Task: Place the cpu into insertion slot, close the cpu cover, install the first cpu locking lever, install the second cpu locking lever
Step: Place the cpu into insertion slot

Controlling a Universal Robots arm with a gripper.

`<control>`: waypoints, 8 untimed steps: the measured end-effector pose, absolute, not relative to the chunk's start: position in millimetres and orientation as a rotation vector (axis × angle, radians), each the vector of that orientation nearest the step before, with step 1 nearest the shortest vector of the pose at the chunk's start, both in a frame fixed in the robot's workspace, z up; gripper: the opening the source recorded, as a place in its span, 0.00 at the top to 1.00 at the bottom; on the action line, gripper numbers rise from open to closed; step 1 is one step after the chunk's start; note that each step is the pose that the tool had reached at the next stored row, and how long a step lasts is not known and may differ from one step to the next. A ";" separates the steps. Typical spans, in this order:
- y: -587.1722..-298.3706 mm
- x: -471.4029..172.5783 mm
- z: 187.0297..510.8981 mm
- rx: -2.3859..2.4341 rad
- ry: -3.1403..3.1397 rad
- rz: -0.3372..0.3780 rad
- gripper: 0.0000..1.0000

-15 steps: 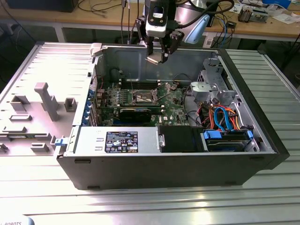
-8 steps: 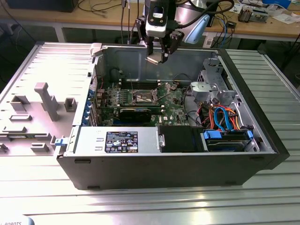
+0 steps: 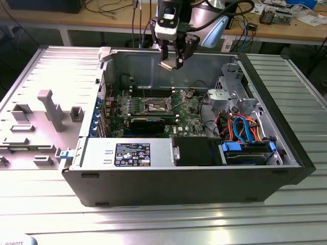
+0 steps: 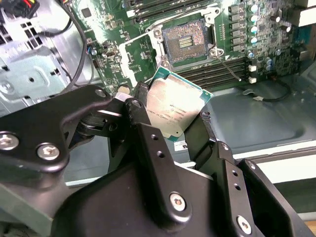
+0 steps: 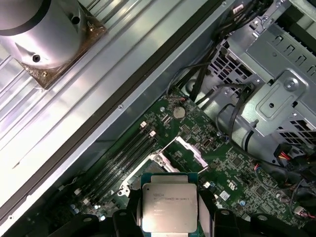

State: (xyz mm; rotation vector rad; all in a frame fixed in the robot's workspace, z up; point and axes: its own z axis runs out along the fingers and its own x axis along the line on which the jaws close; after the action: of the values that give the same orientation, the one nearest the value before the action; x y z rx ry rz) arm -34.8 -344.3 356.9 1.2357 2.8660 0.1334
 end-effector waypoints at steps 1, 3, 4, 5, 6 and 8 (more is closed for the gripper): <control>-344.3 -34.8 356.9 1.236 2.866 0.133 0.46; -344.3 -34.8 356.9 1.237 2.865 0.133 0.46; -344.3 -34.8 356.9 1.238 2.865 0.133 0.46; -344.3 -34.8 356.9 1.238 2.865 0.133 0.46; -344.3 -34.8 356.9 1.238 2.865 0.133 0.46; -344.3 -34.8 356.9 1.238 2.865 0.133 0.46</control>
State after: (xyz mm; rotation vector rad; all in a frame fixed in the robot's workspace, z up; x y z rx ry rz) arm -34.8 -344.3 356.9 1.2382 2.8647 0.1334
